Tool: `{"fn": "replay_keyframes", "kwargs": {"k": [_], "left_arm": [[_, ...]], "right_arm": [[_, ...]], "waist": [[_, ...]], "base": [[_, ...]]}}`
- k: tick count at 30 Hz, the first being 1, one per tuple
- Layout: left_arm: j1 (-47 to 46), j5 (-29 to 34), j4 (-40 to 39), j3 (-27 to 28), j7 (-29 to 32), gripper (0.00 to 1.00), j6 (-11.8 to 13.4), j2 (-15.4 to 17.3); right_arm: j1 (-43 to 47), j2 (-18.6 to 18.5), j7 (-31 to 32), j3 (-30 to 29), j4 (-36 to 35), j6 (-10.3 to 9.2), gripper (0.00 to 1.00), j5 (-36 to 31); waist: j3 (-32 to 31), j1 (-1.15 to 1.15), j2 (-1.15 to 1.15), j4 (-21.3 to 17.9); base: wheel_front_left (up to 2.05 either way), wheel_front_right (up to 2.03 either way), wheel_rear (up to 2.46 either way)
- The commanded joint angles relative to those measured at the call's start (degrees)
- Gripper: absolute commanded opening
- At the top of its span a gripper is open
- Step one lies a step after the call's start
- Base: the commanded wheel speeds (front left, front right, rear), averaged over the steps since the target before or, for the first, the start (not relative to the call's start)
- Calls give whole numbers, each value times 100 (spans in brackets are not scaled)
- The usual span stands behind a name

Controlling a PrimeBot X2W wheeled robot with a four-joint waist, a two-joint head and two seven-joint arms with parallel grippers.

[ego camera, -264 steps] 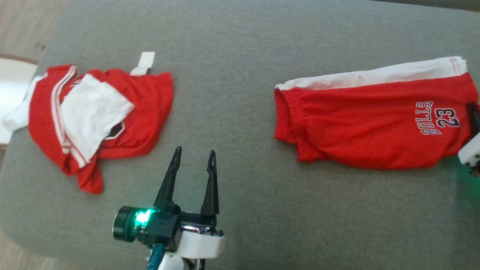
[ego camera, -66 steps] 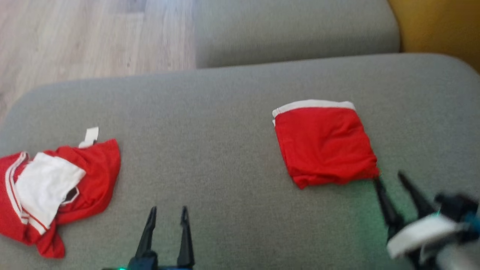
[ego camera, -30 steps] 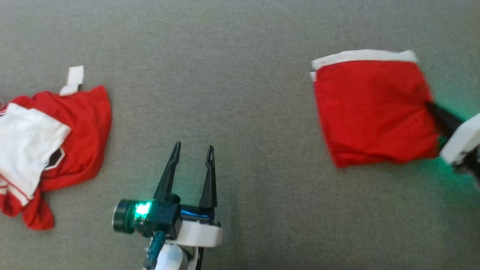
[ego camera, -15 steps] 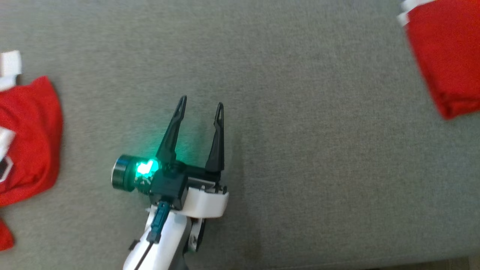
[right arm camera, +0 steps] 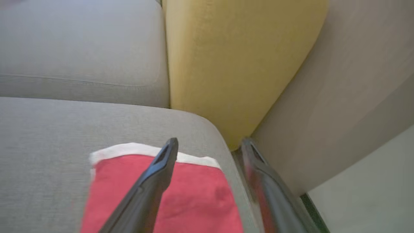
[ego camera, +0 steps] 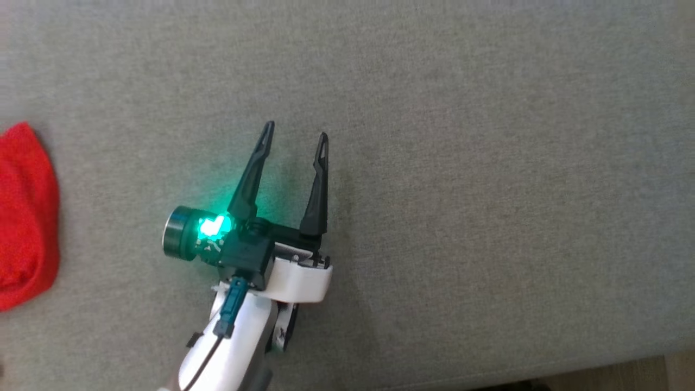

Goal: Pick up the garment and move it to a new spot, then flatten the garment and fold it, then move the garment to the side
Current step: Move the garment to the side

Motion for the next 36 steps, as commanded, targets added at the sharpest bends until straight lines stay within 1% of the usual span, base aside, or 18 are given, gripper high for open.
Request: {"fn": "replay_keyframes", "kwargs": {"k": [1,4,7,8,15,16,17,18,19,20,23,29,33,36], "left_arm": [[47,-32,-119,83,-23,100,0,-9],[193,-119,-84,59,-23,100,36,-9],[419,-212,-50,75,-23,100,81,-9],[599,-289,-40,122,-23,100,116,-9],[1295,-474,30,400,-23,100,202,-9],[1295,-474,30,400,-23,100,202,-9],[1403,-500,42,461,-23,100,210,-9],[1631,-548,44,613,-23,100,240,-9],[1631,-548,44,613,-23,100,240,-9],[1742,-574,38,692,-23,100,248,-9],[2062,-607,13,891,-23,100,260,-10],[2523,-612,-120,1213,-23,100,252,-10],[2770,-531,-412,1296,-23,100,163,-10],[3003,-448,-644,1352,-23,100,81,-10]], "right_arm": [[178,-9,-180,41,22,39,100,-190],[289,504,-315,174,82,39,100,-467],[562,998,-420,319,44,39,100,-565],[770,1314,-470,423,-19,39,100,-564],[1653,2268,-628,658,-377,39,100,-474],[1653,2268,-628,658,-377,39,100,-474],[1821,2407,-639,701,-483,39,100,-490],[2168,2665,-650,742,-737,39,100,-533],[2168,2665,-650,742,-737,39,100,-533],[2344,2771,-651,714,-896,39,100,-593],[2903,3082,-653,460,-1330,39,100,-952],[3995,3748,-654,-617,-2372,39,100,-1947],[4753,4156,-655,-1302,-3050,39,100,-2708],[5240,4371,-655,-1502,-3412,39,100,-3056]], "waist": [[-263,0,0,56],[-668,0,0,137],[-1122,0,0,232],[-1416,0,0,298],[-2396,0,0,569],[-2396,0,0,569],[-2547,0,0,603],[-2806,0,0,641],[-2806,0,0,641],[-2928,0,0,660],[-3236,0,0,683],[-3569,0,0,643],[-3730,0,0,638],[-3812,0,0,610]], "base": [[0,0,0],[0,0,0],[0,0,0],[0,0,0],[0,0,0],[0,0,0],[0,0,0],[0,0,0],[0,0,0],[0,0,0],[0,0,0],[0,0,0],[0,0,0],[0,0,0]]}}
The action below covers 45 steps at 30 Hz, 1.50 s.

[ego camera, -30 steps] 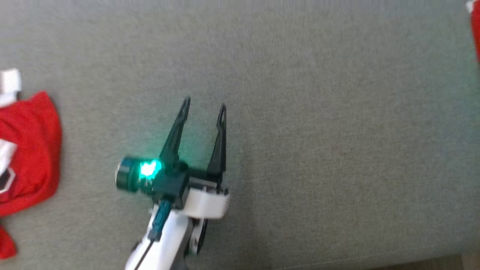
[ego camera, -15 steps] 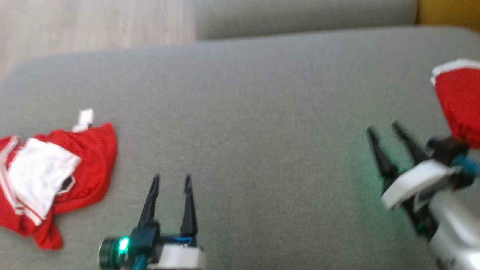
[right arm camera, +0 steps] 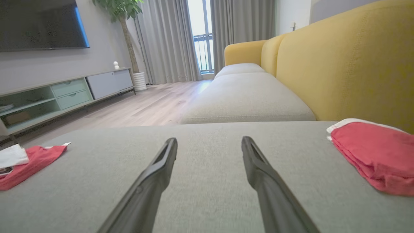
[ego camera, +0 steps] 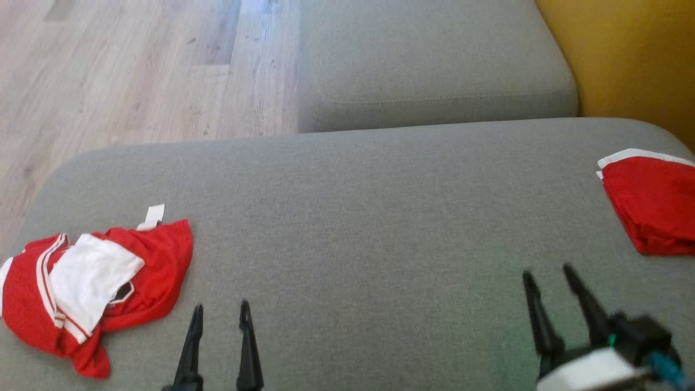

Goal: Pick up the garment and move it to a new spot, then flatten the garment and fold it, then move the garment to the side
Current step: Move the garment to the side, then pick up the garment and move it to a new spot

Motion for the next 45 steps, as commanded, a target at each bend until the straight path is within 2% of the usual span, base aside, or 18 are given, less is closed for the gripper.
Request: {"fn": "replay_keyframes", "kwargs": {"k": [1,7,30,36,45], "left_arm": [[-33,81,-277,239,-29,100,-14,-19],[312,201,-337,218,-29,100,-42,-19],[103,247,-140,185,-29,100,-50,-19],[44,275,-108,197,-29,100,-61,-19],[74,431,-100,352,-29,100,-117,-19]], "right_arm": [[24,36,-63,46,-304,39,100,-115],[413,128,-63,-49,-483,39,100,-284],[546,117,-63,-77,-467,39,100,-273],[615,129,-63,-112,-493,39,100,-269],[635,267,-63,-52,-509,39,100,-250]], "waist": [[-58,1,0,-31],[-113,1,0,-47],[-98,1,0,147],[-37,1,0,618],[-7,1,0,1875]], "base": [[0,0,0],[0,0,0],[0,0,0],[0,0,0],[0,0,0]]}}
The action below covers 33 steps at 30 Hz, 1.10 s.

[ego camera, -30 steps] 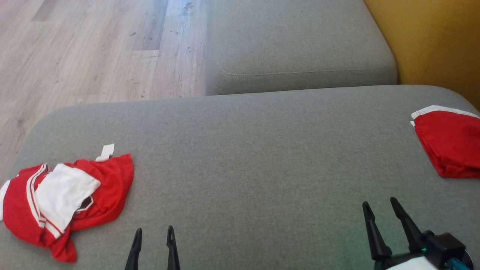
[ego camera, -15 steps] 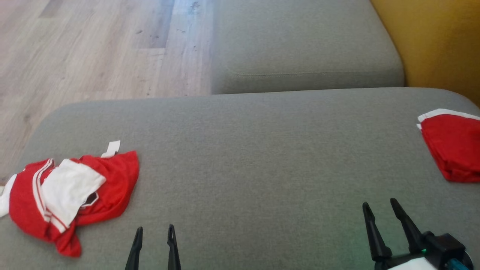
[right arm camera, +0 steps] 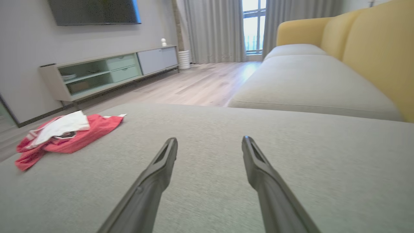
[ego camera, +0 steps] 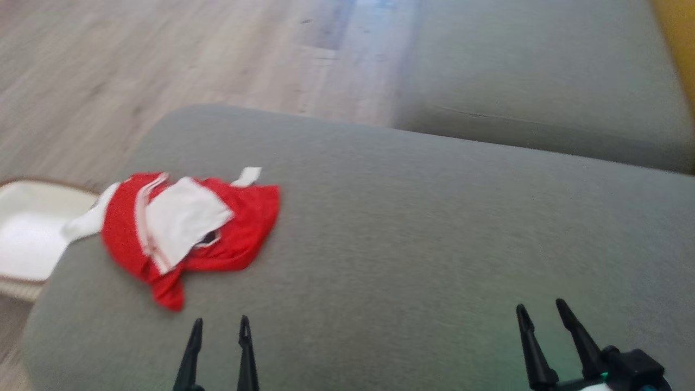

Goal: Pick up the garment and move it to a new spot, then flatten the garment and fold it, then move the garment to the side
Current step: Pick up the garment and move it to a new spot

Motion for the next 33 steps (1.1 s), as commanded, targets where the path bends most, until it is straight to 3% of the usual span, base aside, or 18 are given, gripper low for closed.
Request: {"fn": "replay_keyframes", "kwargs": {"k": [1,7,18,27,33], "left_arm": [[-214,51,-169,248,-29,100,-19,-31],[-176,78,-329,514,-29,100,16,-31],[-78,-44,-652,686,-29,100,311,-31],[-871,61,-601,1164,-29,100,40,75],[-2129,75,-111,1258,39,100,-239,336]], "right_arm": [[-209,-60,-63,118,-194,39,100,-8],[-450,-80,-63,344,-157,39,100,-17],[-929,-370,-63,763,46,39,100,152],[-722,-572,-63,620,-50,39,100,79],[-671,-926,-63,549,-222,39,100,-9]], "waist": [[12,0,0,517],[197,0,0,1007],[459,0,0,1205],[779,0,0,1272],[1310,0,0,1295]], "base": [[0,0,0],[0,0,0],[0,0,0],[0,0,0],[0,0,0]]}}
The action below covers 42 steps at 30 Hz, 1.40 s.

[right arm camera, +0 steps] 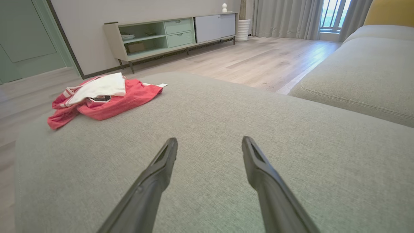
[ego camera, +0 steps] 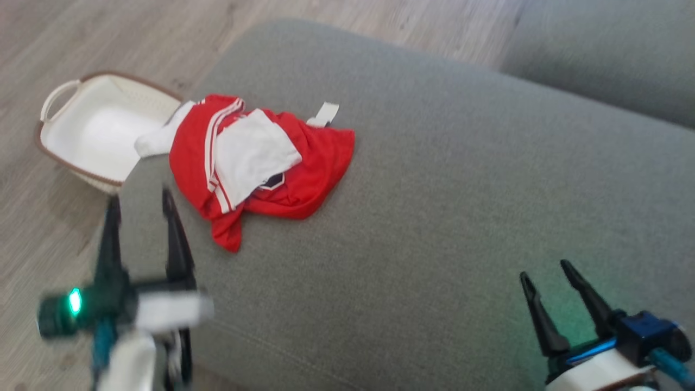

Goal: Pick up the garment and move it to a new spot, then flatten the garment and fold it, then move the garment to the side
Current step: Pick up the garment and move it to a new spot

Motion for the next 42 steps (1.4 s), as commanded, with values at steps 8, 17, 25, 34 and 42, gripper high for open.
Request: {"fn": "replay_keyframes", "kwargs": {"k": [8,17,25,34,42], "left_arm": [[-2465,-378,1348,590,1000,100,-141,393],[-4055,-886,3583,681,2204,100,-612,718],[-4455,-1218,4963,730,2661,100,-1028,803],[-4525,-1361,5801,766,2250,0,-1102,753],[-5009,-1417,5681,754,1311,0,-1391,885]], "right_arm": [[-420,-707,-63,232,-378,39,100,-24],[-752,-1251,-63,406,-502,39,100,45],[-793,-1509,-63,337,-619,39,100,140],[-814,-1507,-63,312,-695,39,100,132],[-917,-1251,-63,395,-602,39,100,172]], "waist": [[873,-1,0,-241],[1445,-1,0,-489],[1733,-1,0,-676],[1848,-1,0,-814],[1579,-1,0,-932]], "base": [[0,0,0],[0,0,0],[0,0,0],[0,0,0],[0,0,0]]}}
